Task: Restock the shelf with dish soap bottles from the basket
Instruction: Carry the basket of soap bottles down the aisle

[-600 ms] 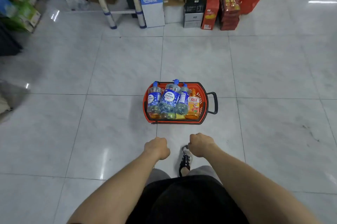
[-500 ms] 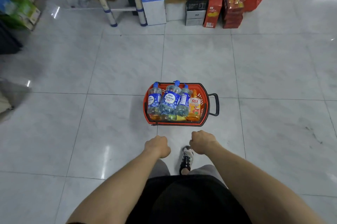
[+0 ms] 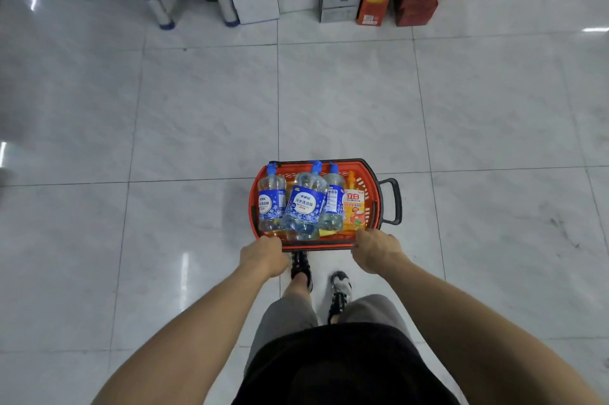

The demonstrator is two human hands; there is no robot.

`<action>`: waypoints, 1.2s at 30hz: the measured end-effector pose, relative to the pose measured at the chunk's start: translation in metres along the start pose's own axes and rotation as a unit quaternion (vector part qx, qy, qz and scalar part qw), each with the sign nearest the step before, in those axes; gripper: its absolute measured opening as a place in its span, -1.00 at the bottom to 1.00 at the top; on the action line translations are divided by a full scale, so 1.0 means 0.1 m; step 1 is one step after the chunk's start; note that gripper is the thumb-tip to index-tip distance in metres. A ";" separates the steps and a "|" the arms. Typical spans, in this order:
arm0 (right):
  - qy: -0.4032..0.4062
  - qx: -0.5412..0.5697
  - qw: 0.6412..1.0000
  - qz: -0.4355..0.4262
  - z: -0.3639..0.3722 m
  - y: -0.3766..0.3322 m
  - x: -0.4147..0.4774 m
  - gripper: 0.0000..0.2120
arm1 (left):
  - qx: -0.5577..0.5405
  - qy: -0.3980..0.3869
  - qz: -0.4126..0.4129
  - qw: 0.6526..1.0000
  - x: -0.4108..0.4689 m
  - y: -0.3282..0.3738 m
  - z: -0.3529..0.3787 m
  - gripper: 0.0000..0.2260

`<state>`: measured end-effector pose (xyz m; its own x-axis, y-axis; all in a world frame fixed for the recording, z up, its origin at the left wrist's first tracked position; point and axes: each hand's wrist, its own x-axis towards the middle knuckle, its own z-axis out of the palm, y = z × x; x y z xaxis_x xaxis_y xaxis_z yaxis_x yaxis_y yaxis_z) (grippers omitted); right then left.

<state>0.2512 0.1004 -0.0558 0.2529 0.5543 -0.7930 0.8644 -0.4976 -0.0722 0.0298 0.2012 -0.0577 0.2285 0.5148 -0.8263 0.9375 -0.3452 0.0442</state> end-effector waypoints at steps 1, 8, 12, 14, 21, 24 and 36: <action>-0.004 0.009 1.000 0.007 -0.05 -0.02 0.09 -0.70 | -0.008 0.001 -0.003 1.000 0.11 -0.05 -0.07 -0.68; -0.029 0.133 0.987 0.082 -0.21 0.07 0.83 -0.80 | -0.111 -0.013 -0.053 0.992 0.86 -0.36 -0.36 -0.69; -0.028 0.234 0.961 0.146 -0.24 0.25 1.27 -0.81 | -0.215 -0.009 -0.118 0.969 1.32 -0.48 -0.34 -0.73; -0.022 0.281 0.945 0.168 -0.23 0.37 1.44 -0.78 | -0.271 0.002 -0.146 0.951 1.50 -0.54 -0.31 -0.80; 0.018 0.474 0.828 0.298 0.06 0.87 2.33 -0.72 | -0.497 0.017 -0.291 0.818 2.36 -0.71 0.04 -0.78; 0.015 0.544 0.780 0.308 0.28 1.07 2.66 -0.74 | -0.559 0.024 -0.310 0.769 2.70 -0.76 0.23 -0.85; 0.010 0.542 0.778 0.317 0.91 1.24 3.55 -0.59 | -0.541 0.068 -0.308 0.779 3.70 -0.81 0.65 -0.50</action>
<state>0.4086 0.1748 -0.4018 0.4951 -0.0267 -0.8684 -0.3094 -0.9394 -0.1475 0.0213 0.3691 -0.4033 -0.3965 0.4246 -0.8140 0.5354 0.8272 0.1707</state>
